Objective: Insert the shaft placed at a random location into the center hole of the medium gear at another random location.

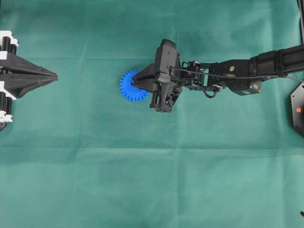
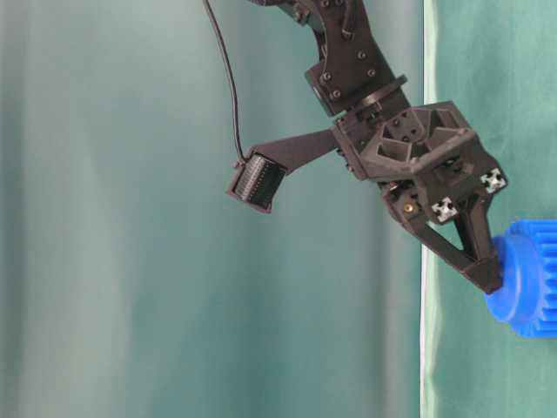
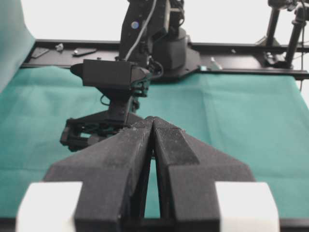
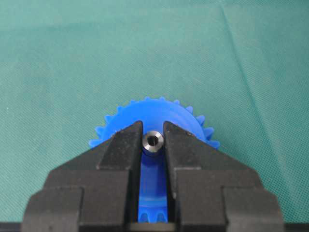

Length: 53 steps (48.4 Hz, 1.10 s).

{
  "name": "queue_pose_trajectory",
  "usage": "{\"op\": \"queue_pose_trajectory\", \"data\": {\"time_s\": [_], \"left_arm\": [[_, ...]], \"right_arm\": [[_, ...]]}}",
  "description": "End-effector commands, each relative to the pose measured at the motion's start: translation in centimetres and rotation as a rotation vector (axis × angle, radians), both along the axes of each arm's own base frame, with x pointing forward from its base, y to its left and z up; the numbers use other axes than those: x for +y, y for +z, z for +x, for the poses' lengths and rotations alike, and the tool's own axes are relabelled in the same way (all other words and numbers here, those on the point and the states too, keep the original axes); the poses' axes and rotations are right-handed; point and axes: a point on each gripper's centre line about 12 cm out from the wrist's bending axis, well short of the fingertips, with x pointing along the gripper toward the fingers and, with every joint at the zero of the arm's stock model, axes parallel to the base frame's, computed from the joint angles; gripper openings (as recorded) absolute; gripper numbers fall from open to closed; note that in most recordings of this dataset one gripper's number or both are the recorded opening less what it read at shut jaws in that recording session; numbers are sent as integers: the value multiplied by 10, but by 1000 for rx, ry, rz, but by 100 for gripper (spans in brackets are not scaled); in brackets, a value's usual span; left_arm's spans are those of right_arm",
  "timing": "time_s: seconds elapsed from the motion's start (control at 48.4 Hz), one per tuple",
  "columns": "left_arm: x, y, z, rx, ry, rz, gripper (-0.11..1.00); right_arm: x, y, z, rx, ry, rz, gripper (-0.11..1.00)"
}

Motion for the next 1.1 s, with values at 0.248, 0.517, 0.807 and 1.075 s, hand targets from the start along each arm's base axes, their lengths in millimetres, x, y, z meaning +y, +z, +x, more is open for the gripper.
{"op": "queue_pose_trajectory", "data": {"time_s": [0.248,0.517,0.807,1.075], "left_arm": [[0,9,3,-23,1,4,0],[0,8,3,-20,1,5,0],[0,9,3,-21,1,5,0],[0,10,2,-24,1,4,0]], "right_arm": [[-1,15,7,-50,-7,5,14],[-2,27,10,-77,-10,6,43],[0,59,3,-100,-4,-1,76],[1,76,-2,-104,-2,0,77]]}}
